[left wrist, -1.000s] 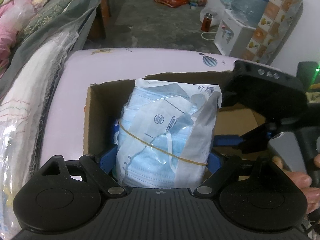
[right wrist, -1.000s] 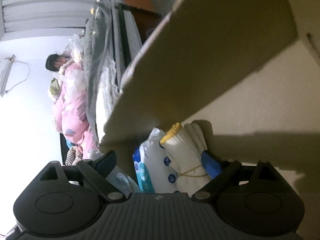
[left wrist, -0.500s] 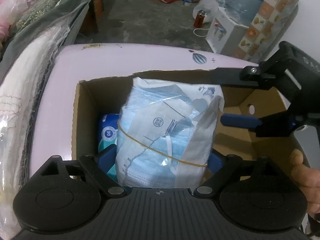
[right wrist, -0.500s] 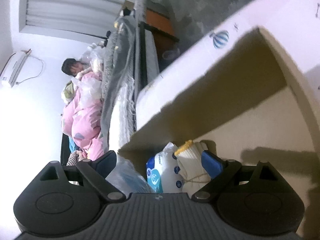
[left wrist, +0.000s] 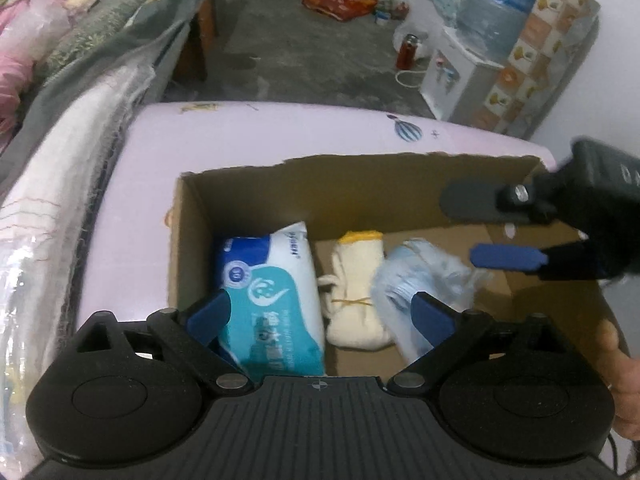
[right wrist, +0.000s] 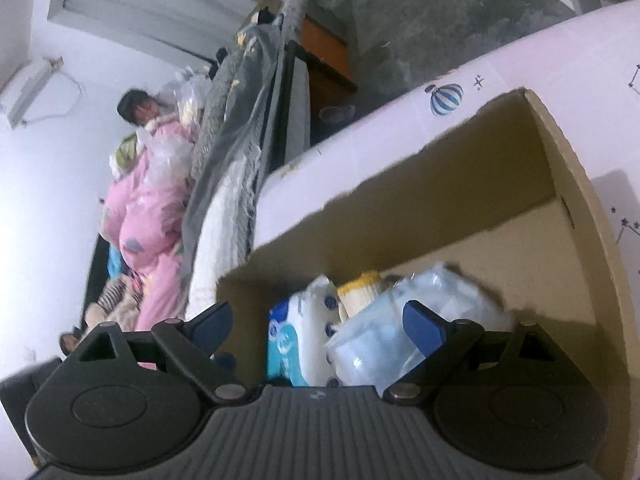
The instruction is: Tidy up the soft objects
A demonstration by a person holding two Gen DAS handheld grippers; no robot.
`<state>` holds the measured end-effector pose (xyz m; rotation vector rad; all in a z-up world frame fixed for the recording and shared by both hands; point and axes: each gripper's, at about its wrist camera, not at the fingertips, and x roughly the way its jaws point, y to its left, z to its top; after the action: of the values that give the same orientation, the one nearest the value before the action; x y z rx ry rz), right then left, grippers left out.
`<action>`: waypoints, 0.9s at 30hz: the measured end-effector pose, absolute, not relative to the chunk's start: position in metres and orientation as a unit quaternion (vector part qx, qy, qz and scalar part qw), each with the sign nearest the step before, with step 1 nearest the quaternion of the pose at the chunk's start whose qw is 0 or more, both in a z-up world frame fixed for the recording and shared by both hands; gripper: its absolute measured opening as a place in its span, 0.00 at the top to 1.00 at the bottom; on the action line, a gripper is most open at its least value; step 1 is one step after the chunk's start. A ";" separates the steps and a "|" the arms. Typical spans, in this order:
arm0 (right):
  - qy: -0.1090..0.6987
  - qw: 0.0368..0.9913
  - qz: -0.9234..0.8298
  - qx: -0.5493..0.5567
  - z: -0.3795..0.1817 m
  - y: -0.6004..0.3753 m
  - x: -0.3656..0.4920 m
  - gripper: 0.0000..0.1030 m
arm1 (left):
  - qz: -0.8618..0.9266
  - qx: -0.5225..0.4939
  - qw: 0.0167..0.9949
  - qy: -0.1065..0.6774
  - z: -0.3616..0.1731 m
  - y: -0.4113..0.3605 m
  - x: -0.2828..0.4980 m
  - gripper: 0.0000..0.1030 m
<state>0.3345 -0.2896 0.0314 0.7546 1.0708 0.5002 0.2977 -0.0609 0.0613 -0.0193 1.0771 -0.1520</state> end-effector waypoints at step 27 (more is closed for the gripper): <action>0.582 0.744 0.141 0.296 -0.017 -0.265 0.365 0.08 | -0.087 -0.042 0.843 0.529 0.046 -0.046 0.301 0.27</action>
<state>0.3647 -0.2652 -0.0173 0.6493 1.2756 0.3079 0.3006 -0.0463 0.0460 -0.0880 1.1166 -0.1833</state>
